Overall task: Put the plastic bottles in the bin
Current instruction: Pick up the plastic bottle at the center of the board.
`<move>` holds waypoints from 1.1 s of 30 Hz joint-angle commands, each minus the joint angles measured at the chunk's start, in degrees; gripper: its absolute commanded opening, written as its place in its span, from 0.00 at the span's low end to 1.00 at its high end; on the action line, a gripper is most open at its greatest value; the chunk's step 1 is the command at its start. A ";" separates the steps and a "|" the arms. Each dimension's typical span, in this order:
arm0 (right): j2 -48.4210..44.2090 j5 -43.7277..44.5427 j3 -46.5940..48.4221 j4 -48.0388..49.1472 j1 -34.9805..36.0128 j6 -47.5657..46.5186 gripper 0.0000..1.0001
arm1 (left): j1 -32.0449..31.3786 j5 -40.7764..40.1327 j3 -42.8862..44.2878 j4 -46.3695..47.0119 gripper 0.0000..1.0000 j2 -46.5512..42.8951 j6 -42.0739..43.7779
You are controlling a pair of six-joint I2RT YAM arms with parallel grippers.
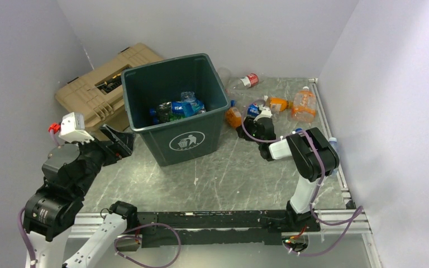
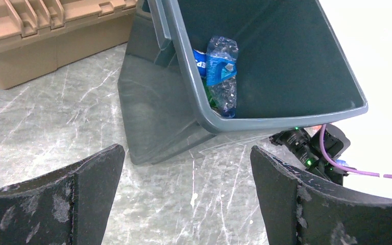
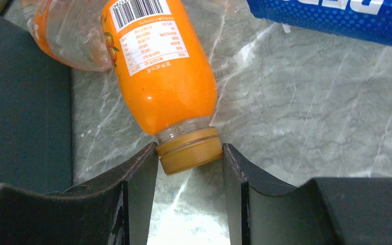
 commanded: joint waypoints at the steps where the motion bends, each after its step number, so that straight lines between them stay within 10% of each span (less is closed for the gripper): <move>1: -3.47 -0.73 -3.13 2.91 0.61 -0.33 0.32 | -0.11 0.42 0.04 1.57 0.99 -0.70 -0.61; 9: -21.54 8.05 -9.96 -5.20 3.98 0.90 0.00 | -0.11 -0.44 0.57 3.73 0.99 -0.66 -0.59; 22: -71.70 18.76 -4.74 -49.09 12.85 3.48 0.00 | -0.08 -1.43 2.87 19.99 0.99 5.34 -0.05; 33: -82.56 -14.23 11.30 -67.98 12.85 -5.93 0.00 | -0.10 43.00 18.89 29.02 0.96 28.75 2.04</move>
